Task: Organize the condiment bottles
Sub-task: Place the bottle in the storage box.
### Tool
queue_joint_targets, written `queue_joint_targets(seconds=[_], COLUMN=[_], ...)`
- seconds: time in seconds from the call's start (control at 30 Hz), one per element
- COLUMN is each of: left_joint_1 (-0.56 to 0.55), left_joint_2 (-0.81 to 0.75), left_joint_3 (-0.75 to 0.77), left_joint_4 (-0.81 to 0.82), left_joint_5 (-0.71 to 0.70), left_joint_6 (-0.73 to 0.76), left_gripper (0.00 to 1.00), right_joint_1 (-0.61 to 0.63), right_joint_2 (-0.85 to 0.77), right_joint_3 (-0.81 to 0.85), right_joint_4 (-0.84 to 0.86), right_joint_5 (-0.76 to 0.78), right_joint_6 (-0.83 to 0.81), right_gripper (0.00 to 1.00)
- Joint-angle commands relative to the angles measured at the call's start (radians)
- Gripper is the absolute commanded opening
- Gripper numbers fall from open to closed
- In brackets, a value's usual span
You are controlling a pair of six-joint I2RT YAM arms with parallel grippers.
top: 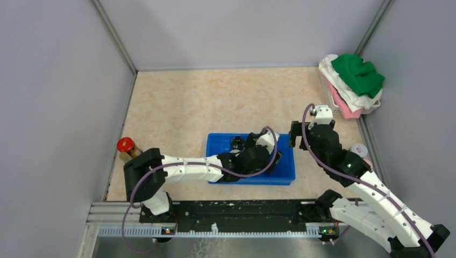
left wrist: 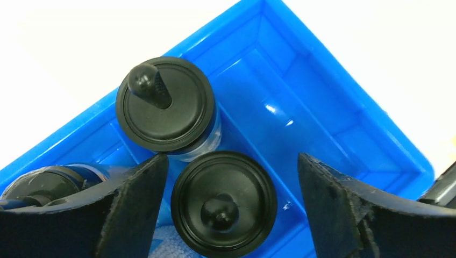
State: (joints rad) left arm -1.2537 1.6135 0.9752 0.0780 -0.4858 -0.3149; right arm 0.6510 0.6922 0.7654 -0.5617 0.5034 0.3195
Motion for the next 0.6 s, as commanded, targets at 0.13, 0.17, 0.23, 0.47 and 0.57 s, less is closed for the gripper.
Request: queue_joint_targets(seconds=[0.13,0.17,0.23,0.47,0.57], left_joint_1=[0.0,0.0,-0.001,-0.001,0.002], left_joint_2=[-0.057,-0.066,-0.087,-0.237,-0.324], left_joint_3=[0.174,0.199,0.247,0.263,0.219], left_joint_4=[-0.065,-0.086,-0.131,-0.29,-0.377], left_joint_5=[0.001,-0.002,-0.009,-0.139,-0.277], left_joint_6=[0.089,0.096,0.107,0.064,0.018], left_gripper=[0.99,0.99,0.98,0.85,0.79], right_joint_1=[-0.014,-0.014,-0.015,-0.015,-0.018], right_joint_2=[0.005,0.008,0.012,0.048,0.075], right_joint_3=[-0.005,-0.005,-0.009,-0.051,-0.082], right_joint_4=[0.023,0.018,0.008,0.017,0.041], right_joint_5=[-0.012,-0.01,-0.009,-0.037,-0.059], right_joint_6=[0.03,0.035,0.046,0.108,0.143], right_gripper=[0.94,0.94,0.93,0.9,0.88])
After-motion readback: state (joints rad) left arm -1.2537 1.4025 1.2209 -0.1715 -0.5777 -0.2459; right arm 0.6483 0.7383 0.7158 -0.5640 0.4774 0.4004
